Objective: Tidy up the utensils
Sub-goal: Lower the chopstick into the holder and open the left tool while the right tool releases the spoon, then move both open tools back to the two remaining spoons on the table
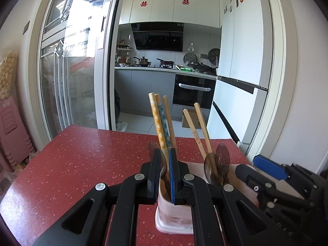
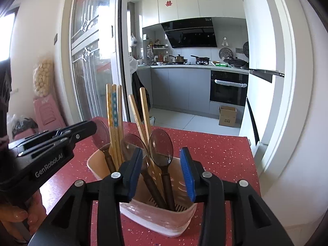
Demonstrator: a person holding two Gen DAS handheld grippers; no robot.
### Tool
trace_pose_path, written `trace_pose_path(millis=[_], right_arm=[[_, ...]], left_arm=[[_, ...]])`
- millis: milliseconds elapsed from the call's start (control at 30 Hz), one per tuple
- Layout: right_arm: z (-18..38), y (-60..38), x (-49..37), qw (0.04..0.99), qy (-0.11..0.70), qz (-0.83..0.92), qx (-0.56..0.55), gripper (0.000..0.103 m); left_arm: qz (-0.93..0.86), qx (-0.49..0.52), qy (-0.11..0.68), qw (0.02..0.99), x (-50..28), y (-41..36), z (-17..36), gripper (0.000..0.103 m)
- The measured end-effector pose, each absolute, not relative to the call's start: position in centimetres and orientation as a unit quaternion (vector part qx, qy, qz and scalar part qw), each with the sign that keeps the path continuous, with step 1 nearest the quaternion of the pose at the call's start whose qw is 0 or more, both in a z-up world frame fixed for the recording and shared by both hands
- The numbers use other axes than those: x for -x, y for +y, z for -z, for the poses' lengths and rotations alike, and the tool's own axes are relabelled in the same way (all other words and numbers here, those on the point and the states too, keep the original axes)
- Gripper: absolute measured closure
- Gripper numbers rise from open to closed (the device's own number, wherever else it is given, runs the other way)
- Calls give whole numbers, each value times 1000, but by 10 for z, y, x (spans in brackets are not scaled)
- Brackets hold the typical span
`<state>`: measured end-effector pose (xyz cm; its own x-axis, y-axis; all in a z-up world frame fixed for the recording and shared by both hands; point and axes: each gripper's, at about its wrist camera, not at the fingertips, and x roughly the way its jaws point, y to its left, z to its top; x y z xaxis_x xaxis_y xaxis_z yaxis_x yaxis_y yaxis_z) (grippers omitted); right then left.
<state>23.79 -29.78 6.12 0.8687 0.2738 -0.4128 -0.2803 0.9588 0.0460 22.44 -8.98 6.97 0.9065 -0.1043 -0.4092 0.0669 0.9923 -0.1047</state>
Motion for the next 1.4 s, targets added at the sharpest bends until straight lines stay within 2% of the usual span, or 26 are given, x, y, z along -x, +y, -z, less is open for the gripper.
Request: trace_pose_path(millis=[67, 267, 533, 767, 967, 1267, 1300, 1333, 1400], right_arm=[[-63, -299, -233, 966, 217, -143, 2, 52], [-68, -306, -208, 962, 235, -141, -15, 41], [-51, -306, -168, 949, 281, -143, -25, 33], [-25, -308, -142, 925, 346, -136, -73, 24], [1, -315, -127, 904, 394, -117, -117, 23], [10, -317, -110, 896, 412, -102, -129, 18], [12, -317, -108, 895, 414, -102, -130, 18], [12, -316, -107, 895, 416, -100, -130, 18], [14, -316, -105, 893, 420, -98, -129, 16]], left_arm=[[44, 43, 216, 974, -217, -87, -70, 66], [41, 36, 243, 969, -189, -74, -63, 66], [33, 21, 329, 944, -150, -54, -19, 66], [40, 21, 361, 931, -116, -49, -2, 66], [49, 12, 378, 924, -97, -49, 10, 66], [52, 18, 401, 914, -86, -46, 20, 65], [52, 19, 402, 914, -85, -45, 21, 50], [51, 20, 403, 914, -84, -44, 21, 0], [37, 24, 396, 917, -78, -41, 20, 0]])
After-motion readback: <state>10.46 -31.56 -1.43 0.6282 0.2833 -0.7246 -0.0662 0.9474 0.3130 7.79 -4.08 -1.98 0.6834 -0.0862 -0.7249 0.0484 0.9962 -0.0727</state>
